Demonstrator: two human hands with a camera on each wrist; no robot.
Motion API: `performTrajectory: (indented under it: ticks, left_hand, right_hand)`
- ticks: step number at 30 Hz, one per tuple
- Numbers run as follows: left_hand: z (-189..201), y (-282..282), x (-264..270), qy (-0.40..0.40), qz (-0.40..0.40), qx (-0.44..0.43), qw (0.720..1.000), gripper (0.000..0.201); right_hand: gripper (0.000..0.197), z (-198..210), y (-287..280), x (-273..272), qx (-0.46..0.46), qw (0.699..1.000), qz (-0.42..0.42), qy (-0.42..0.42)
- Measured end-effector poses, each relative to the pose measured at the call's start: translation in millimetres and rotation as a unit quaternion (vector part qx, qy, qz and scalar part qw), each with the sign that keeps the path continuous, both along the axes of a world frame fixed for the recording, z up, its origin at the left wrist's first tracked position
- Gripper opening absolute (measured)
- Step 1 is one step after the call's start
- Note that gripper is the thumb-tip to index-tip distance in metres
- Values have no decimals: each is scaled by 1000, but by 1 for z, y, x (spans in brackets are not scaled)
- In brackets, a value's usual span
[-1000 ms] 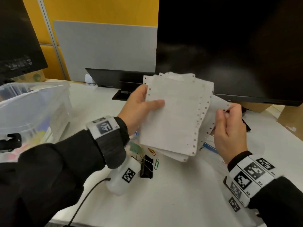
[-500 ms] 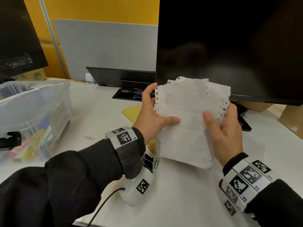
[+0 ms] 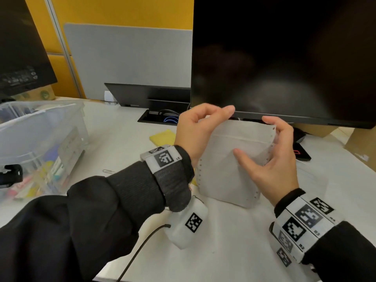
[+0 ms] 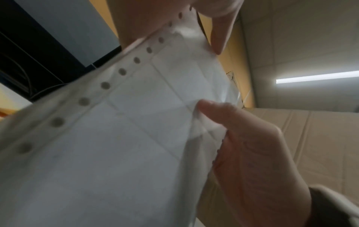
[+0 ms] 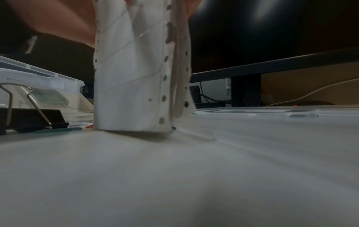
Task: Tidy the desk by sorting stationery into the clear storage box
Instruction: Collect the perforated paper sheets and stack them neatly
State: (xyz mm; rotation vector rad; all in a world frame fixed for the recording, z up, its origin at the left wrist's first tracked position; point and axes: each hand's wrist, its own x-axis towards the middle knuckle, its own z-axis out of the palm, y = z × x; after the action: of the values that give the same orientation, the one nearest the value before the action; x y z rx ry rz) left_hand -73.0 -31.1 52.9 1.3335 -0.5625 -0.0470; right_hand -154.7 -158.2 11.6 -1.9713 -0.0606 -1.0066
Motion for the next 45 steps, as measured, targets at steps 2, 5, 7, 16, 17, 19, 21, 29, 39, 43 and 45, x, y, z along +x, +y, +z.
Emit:
performTrajectory:
  ticks: [2, 5, 7, 16, 17, 19, 21, 29, 39, 43, 45]
  left_hand:
    - [1, -3, 3, -9, 11, 8, 1000, 13]
    - [-10, -5, 5, -9, 17, 59, 998, 16]
    - [-16, -4, 3, 1, 23, 83, 996, 13]
    - [-11, -4, 1, -20, 6, 69, 997, 21]
    - [-13, -5, 1, -26, 5, 81, 996, 21]
    - [-15, -4, -1, -29, 7, 113, 993, 21]
    - [-16, -4, 0, -19, 4, 128, 992, 24]
    - [-28, -2, -1, 93, -70, 81, 990, 30]
    - [-20, -1, 6, 76, -31, 53, 995, 22]
    - [-27, -2, -4, 133, -64, 73, 986, 34]
    - [-33, -2, -4, 139, -91, 84, 982, 48]
  right_hand:
    - [77, 0, 0, 0, -3, 1000, -18, 4]
    - [79, 0, -1, 1, -6, 999, -37, 22]
    - [79, -2, -1, 2, -17, 998, -49, 27]
    - [28, -2, -2, 1, -99, 994, -28, -20]
    - [22, -2, -2, 2, -97, 995, -29, -18]
    - [17, -3, -2, 3, -72, 997, -37, -3]
    - [26, -3, -2, 3, -39, 997, -59, 14]
    - [82, -2, 4, 3, 24, 994, -55, 88]
    - [68, -6, 3, 3, 53, 984, -41, 165]
    - [73, -10, 1, 7, 79, 962, -44, 257]
    - [68, -11, -1, 7, 81, 963, -42, 255]
